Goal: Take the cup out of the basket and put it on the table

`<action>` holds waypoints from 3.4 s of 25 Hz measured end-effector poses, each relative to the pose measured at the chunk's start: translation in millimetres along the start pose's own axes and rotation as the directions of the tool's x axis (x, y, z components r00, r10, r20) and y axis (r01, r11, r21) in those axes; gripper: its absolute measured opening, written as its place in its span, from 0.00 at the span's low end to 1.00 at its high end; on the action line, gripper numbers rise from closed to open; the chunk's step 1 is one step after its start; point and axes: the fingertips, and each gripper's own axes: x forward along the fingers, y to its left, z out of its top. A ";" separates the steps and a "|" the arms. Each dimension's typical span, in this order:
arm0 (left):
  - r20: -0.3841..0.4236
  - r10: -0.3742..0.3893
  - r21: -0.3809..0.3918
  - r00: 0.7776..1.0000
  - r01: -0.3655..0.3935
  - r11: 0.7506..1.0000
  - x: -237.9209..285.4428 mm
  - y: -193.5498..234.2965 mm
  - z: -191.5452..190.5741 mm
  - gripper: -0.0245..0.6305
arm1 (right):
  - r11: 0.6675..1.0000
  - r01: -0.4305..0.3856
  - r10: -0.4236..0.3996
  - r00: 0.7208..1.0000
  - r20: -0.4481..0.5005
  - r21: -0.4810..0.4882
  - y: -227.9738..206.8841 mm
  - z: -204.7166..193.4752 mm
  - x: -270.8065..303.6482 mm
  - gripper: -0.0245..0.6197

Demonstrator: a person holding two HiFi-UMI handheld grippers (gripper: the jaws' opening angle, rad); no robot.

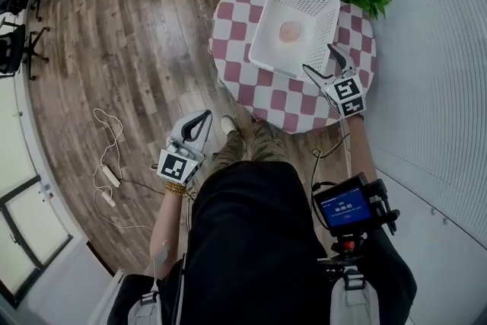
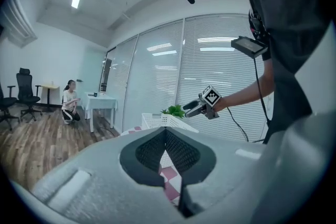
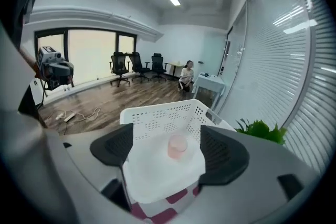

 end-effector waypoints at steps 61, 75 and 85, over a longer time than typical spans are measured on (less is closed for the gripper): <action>-0.084 0.416 -0.149 0.906 -0.424 0.893 -21.0 48.1 -42.3 0.04 | 0.789 -0.590 0.281 0.592 -0.755 -0.169 -30.3 -128.9 238.7 0.68; -0.082 0.429 -0.155 0.899 -0.437 0.886 -26.0 45.5 -46.2 0.04 | 0.791 -0.588 0.276 0.588 -0.760 -0.168 -28.9 -128.3 238.8 0.64; -0.083 0.428 -0.160 0.900 -0.436 0.886 -29.5 46.1 -45.1 0.04 | 0.810 -0.565 0.276 0.603 -0.748 -0.157 -30.1 -124.1 239.3 0.63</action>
